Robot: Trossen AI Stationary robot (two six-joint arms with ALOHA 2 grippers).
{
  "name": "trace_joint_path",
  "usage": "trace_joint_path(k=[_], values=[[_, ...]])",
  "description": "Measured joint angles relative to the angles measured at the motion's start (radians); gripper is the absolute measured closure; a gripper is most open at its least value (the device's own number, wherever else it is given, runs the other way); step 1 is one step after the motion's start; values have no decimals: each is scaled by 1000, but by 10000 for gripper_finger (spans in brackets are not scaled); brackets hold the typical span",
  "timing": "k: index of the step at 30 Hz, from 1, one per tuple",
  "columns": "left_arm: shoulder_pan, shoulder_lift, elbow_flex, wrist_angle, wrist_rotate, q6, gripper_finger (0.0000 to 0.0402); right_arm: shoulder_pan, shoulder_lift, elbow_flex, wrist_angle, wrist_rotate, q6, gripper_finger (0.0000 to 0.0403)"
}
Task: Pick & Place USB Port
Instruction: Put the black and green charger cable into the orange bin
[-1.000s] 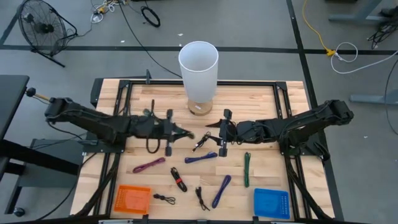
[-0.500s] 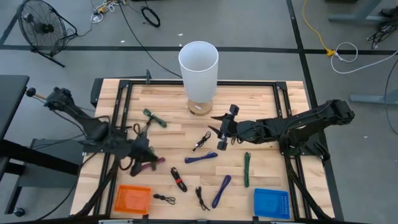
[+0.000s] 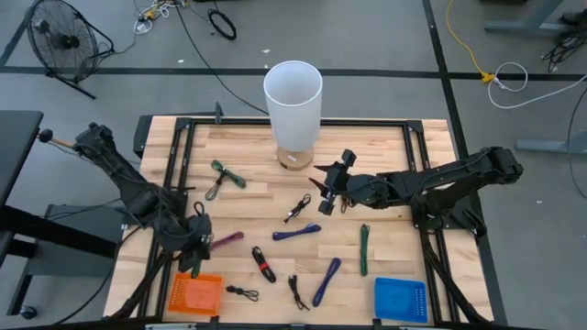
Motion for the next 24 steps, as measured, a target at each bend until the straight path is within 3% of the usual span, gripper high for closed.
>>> trace_joint_path(k=[8, 14, 19, 24], values=[[-139, 130, 14, 26, 46, -170, 379, -24, 0, -2, -50, -15, 165, 234], [-169, 307, 142, -56, 103, -217, 379, -24, 0, -45, -45, -116, 248, 234], [-158, 452, 292, -253, 116, -156, 379, -23, 0, -100, -19, -141, 289, 234], [-135, 554, 382, -260, 106, -89, 379, -23, 0, -136, -20, -141, 335, 234]])
